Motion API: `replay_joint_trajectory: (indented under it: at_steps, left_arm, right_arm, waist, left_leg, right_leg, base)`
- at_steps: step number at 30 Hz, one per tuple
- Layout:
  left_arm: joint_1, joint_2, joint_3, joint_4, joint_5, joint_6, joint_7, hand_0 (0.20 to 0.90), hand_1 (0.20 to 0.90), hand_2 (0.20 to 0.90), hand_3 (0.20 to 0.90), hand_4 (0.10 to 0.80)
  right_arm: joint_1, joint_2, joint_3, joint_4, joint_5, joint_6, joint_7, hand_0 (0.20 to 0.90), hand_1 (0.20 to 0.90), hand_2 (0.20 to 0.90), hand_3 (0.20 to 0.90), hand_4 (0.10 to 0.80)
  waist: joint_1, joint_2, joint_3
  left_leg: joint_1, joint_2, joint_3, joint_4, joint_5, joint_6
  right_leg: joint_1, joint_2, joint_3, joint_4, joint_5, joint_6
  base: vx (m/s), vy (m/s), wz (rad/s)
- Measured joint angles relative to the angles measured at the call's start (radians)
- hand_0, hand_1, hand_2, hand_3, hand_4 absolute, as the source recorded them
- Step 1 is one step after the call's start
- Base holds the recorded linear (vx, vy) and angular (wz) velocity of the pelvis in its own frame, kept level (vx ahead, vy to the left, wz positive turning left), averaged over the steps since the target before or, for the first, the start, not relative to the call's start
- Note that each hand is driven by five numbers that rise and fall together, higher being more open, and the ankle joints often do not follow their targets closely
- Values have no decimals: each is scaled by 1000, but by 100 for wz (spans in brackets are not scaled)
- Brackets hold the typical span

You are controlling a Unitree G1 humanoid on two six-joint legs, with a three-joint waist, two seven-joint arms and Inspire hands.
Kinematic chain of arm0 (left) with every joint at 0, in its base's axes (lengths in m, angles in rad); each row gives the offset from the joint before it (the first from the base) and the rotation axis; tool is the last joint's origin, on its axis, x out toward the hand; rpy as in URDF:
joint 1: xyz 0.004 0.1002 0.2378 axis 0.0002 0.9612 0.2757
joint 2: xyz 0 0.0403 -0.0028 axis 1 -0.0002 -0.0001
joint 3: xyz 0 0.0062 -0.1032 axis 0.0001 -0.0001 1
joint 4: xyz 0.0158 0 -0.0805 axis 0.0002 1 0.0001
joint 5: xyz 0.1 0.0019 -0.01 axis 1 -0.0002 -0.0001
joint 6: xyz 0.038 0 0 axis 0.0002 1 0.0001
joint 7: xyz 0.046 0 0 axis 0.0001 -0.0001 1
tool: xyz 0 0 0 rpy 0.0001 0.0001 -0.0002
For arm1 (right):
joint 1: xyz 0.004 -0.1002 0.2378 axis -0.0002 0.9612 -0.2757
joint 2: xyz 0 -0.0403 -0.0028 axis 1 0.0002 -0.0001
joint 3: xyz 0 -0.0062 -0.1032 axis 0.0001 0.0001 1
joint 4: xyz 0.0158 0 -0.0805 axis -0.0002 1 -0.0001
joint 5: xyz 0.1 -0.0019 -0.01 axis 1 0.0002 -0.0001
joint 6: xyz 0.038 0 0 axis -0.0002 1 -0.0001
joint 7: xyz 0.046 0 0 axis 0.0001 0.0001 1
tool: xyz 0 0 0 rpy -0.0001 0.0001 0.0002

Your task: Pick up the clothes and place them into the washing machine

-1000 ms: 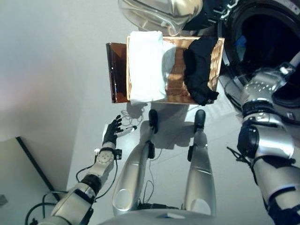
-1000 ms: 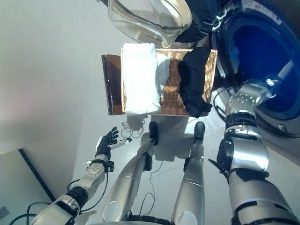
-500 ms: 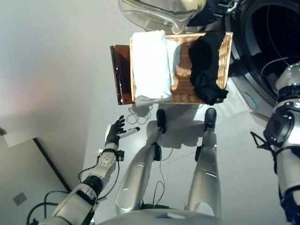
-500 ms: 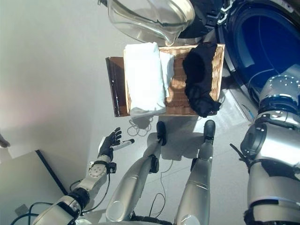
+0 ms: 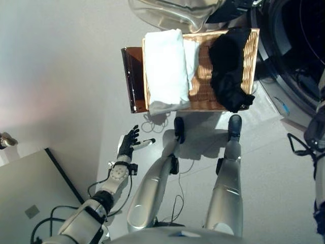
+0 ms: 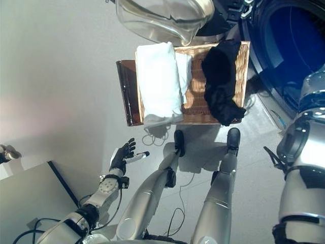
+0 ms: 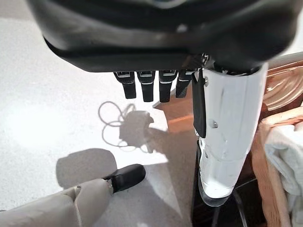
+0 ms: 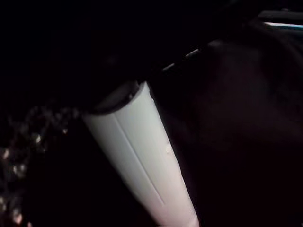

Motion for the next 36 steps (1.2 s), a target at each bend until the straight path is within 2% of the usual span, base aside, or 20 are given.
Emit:
replay_joint_trajectory:
  at_steps: [8, 14, 21, 30, 36]
  left_arm:
    - [0, 0, 1, -9, 0, 0, 19, 900, 900, 900, 900, 800]
    - [-1, 1, 4, -12, 9, 0, 25, 900, 900, 900, 900, 800]
    - [-1, 2, 8, -21, 31, 0, 42, 900, 900, 900, 900, 800]
    - [-1, 8, 9, -19, 44, 2, 52, 900, 900, 900, 900, 800]
    - [-1, 9, 21, -18, 61, 3, 85, 900, 900, 900, 900, 800]
  right_arm:
    - [1, 2, 2, 1, -46, 22, -4, 900, 900, 900, 900, 800]
    - [13, 2, 119, 37, -230, 144, -35, 900, 900, 900, 900, 800]
    - [16, 5, 155, 59, -362, 237, -52, 900, 900, 900, 900, 800]
    - [21, 43, 154, 55, -383, 238, -91, 900, 900, 900, 900, 800]
    - [49, 81, 154, 51, -526, 261, -159, 900, 900, 900, 900, 800]
  waist:
    - [-4, -1, 1]
    - [-24, -4, 3]
    - [-30, -8, 6]
    - [-51, -24, 17]
    - [-54, -32, 23]
  left_leg:
    - [0, 0, -1, 2, 1, 2]
    - [0, 4, -2, 16, 1, 2]
    - [-3, 6, -5, 36, 0, 2]
    - [-12, 7, -19, 70, -8, 4]
    - [-14, 13, -18, 110, -26, 3]
  right_leg:
    - [0, 1, 0, 4, 0, 0]
    - [4, 3, -2, 15, 1, 1]
    - [7, 5, -2, 27, 2, 1]
    - [21, 4, -14, 27, 6, 2]
    - [37, 9, -13, 33, 7, 3]
  base:
    - [-25, 9, 0]
    - [-38, 3, 0]
    - [-32, -2, 1]
    - [-18, 9, 4]
    - [-4, 2, -1]
